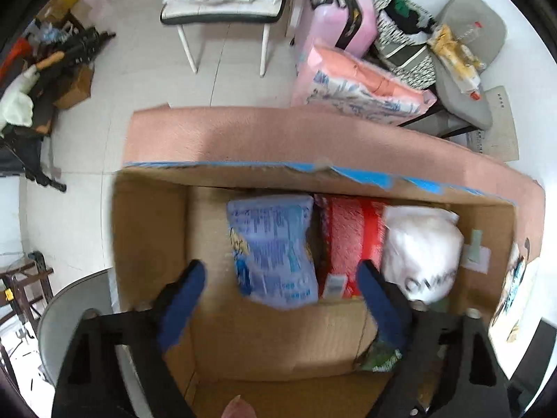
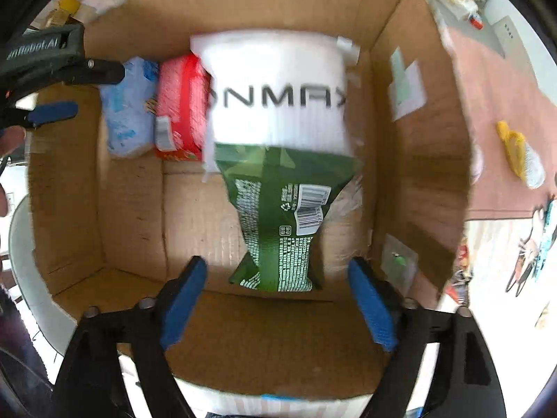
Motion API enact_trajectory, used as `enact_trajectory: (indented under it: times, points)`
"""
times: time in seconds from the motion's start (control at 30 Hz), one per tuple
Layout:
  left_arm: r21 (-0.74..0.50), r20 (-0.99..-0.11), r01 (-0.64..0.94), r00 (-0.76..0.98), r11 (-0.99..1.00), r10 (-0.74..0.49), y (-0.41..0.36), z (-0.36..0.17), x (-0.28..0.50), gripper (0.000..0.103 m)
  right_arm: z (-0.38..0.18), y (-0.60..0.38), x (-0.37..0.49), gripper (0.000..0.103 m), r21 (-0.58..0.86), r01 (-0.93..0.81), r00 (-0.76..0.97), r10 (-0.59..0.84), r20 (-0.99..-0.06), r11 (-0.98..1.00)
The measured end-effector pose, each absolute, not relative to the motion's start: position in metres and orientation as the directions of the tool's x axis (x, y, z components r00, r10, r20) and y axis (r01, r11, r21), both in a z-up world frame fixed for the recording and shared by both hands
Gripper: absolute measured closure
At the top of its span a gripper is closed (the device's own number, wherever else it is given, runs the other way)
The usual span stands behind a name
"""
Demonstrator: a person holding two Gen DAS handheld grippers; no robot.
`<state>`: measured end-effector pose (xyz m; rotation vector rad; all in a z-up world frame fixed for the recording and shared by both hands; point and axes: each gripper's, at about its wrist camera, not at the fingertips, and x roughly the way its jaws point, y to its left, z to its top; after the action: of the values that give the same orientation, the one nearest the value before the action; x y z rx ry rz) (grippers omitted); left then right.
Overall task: Organize soft objects
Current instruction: 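Carry both bags into the box and release them beside the other packets, then grasp the orange-white chip bag with the left tool while the right tool grasps the glitter toy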
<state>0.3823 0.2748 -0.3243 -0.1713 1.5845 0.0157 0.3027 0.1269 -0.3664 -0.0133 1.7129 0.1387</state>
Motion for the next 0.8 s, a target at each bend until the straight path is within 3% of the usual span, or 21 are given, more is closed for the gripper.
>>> enact_trajectory:
  times: [0.1,0.8]
  points:
    - [-0.067,-0.997,-0.087,0.048,0.994,-0.063,0.268,-0.298,0.362,0.005,-0.343,0.123,0.294,0.0,0.086,-0.098,-0.104,0.076,-0.992,0.991]
    - [-0.055,-0.957,-0.081,0.29,0.995,-0.029,0.228,-0.182,0.217,0.0,-0.205,0.072,0.217,0.0,0.059,-0.133,0.203,0.086,-0.975,0.989]
